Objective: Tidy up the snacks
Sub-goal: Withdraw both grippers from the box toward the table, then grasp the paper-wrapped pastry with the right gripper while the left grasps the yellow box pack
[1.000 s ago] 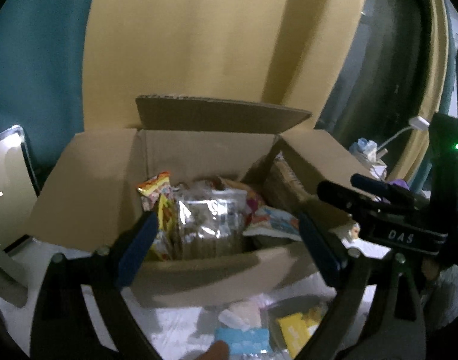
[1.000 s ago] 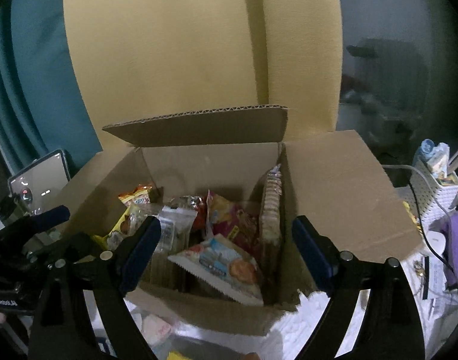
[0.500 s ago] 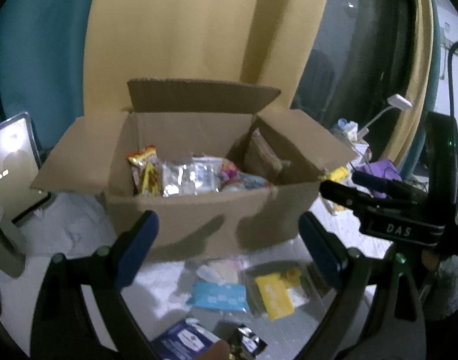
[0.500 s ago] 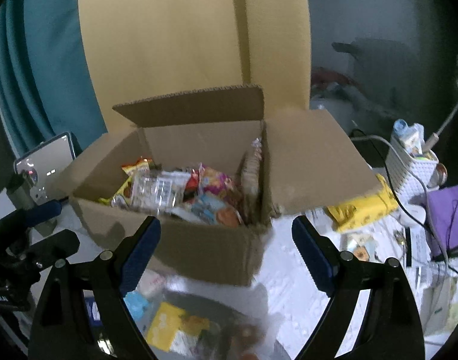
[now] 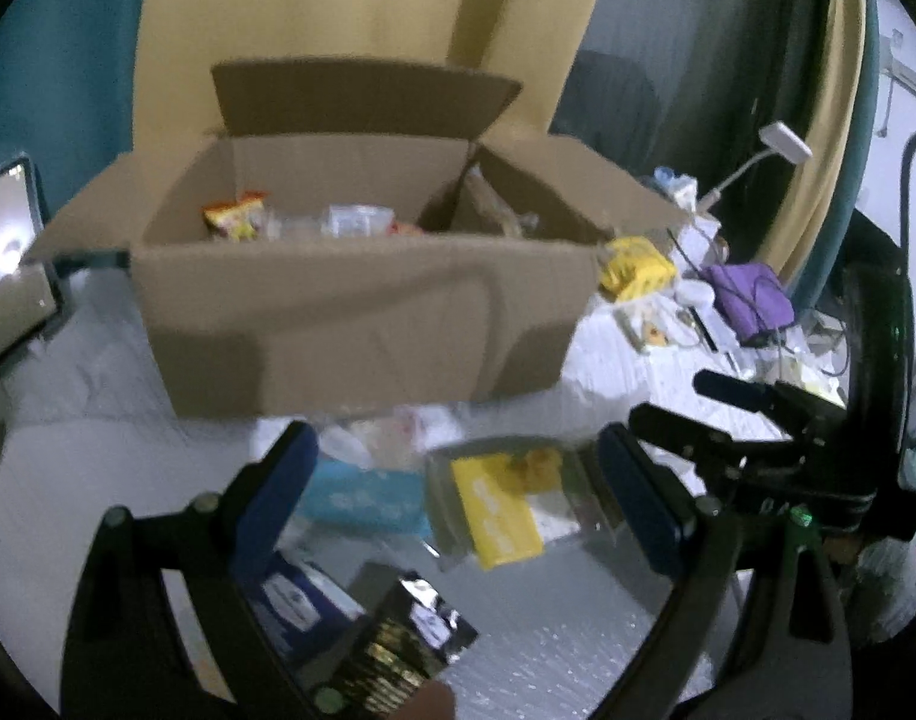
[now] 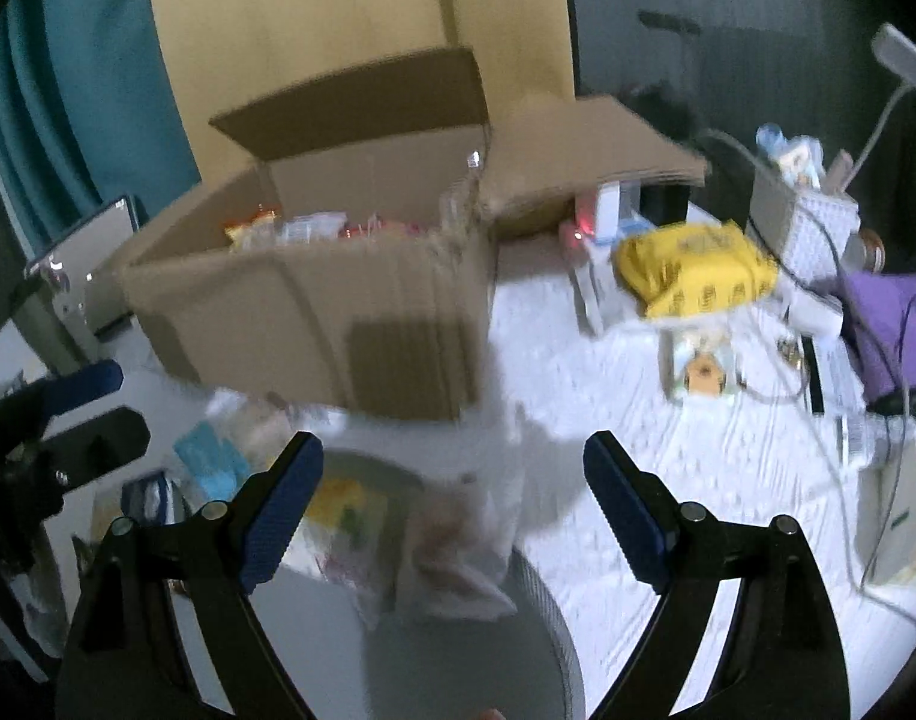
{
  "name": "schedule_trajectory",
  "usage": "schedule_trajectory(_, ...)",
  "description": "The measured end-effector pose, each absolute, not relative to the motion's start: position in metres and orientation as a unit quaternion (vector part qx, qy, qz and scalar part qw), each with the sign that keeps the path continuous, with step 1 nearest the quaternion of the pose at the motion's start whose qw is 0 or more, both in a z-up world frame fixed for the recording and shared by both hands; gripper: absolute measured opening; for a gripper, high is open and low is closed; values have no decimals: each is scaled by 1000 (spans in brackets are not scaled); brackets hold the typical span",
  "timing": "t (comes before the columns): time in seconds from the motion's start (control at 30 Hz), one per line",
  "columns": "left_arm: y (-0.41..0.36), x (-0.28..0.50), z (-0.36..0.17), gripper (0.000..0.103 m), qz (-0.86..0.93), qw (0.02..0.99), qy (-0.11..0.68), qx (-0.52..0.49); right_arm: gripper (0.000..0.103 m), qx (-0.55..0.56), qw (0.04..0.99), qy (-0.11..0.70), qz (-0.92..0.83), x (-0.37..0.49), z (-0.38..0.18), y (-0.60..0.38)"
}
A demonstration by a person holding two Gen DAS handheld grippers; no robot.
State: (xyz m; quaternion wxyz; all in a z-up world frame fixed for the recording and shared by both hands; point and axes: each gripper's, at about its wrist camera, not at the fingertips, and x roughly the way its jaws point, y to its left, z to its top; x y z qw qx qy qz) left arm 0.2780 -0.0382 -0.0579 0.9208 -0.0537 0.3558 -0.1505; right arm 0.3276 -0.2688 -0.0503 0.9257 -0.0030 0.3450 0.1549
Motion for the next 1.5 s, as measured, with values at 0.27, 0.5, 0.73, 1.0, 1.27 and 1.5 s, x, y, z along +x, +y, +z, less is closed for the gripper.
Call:
schedule_trajectory(0.27,-65,275,-81,95,-152,909,386,-39,83,6,909,378,179,321,-80,-277)
schedule_trajectory(0.5,-93,282,-93,95,-159,903,400,-12,46,6,899,393,191,320,-98,-288)
schedule_trajectory(0.73,-112,306,-94,95,-168,901,399,9,45,24,904,388,180,316,-96,-317)
schedule_trajectory(1.0,-111,327,-116,95,-174,878,445,17,45,45,908,382,166,309,-94,-344)
schedule_trajectory(1.27,-105,302,-121,95,-209,864,458,31,45,49,910,378,166,305,-92,-348)
schedule_trajectory(1.5,-101,290,-111,95,-226,860,456,28,45,49,914,367,165,299,-84,-346)
